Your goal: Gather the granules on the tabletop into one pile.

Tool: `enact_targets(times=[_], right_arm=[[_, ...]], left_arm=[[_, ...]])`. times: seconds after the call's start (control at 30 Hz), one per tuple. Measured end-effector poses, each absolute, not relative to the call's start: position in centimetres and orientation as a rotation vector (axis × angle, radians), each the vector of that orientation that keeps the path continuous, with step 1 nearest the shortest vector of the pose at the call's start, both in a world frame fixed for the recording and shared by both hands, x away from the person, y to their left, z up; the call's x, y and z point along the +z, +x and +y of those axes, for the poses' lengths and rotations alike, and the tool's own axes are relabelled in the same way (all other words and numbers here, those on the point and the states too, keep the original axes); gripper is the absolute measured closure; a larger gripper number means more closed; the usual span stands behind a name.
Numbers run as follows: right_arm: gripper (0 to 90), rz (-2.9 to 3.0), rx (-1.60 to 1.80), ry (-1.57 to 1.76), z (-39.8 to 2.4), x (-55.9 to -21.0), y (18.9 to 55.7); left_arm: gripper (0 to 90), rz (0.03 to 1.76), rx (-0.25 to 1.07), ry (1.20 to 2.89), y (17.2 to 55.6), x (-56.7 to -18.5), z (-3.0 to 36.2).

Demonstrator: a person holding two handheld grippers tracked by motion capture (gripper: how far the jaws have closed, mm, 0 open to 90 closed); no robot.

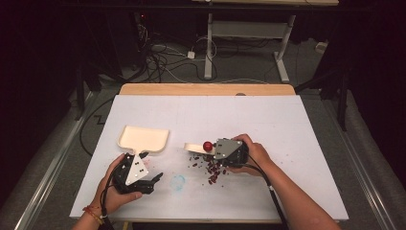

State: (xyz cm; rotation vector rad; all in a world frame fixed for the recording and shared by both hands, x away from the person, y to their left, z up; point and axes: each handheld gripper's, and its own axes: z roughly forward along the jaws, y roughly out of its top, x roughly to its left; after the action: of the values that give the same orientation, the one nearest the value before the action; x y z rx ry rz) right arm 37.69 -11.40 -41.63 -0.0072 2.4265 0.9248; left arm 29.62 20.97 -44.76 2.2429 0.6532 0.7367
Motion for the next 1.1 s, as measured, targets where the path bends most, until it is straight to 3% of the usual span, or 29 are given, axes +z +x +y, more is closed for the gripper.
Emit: enact_targets(times=[0.3, 0.6, 0.8, 1.1], right_arm=[[67.9, 2.546, 1.065, 0.164, -13.6, -37.8, 34.0], [67.9, 2.804, 1.153, 0.196, -12.6, -39.0, 30.8], [67.9, 2.922, 1.104, 0.24, -11.2, -40.9, 31.0], [67.8, 2.863, 1.118, 0.355, -12.4, -41.6, 33.7]], left_arm=[[18.7, 0.719, 0.725, 2.189, 29.9, -44.4, 22.0], [18.7, 0.809, 0.718, 2.115, 30.6, -44.3, 23.5], [18.7, 0.846, 0.707, 2.086, 30.6, -44.2, 24.1], [18.7, 0.804, 0.722, 2.102, 30.6, -44.2, 23.7]])
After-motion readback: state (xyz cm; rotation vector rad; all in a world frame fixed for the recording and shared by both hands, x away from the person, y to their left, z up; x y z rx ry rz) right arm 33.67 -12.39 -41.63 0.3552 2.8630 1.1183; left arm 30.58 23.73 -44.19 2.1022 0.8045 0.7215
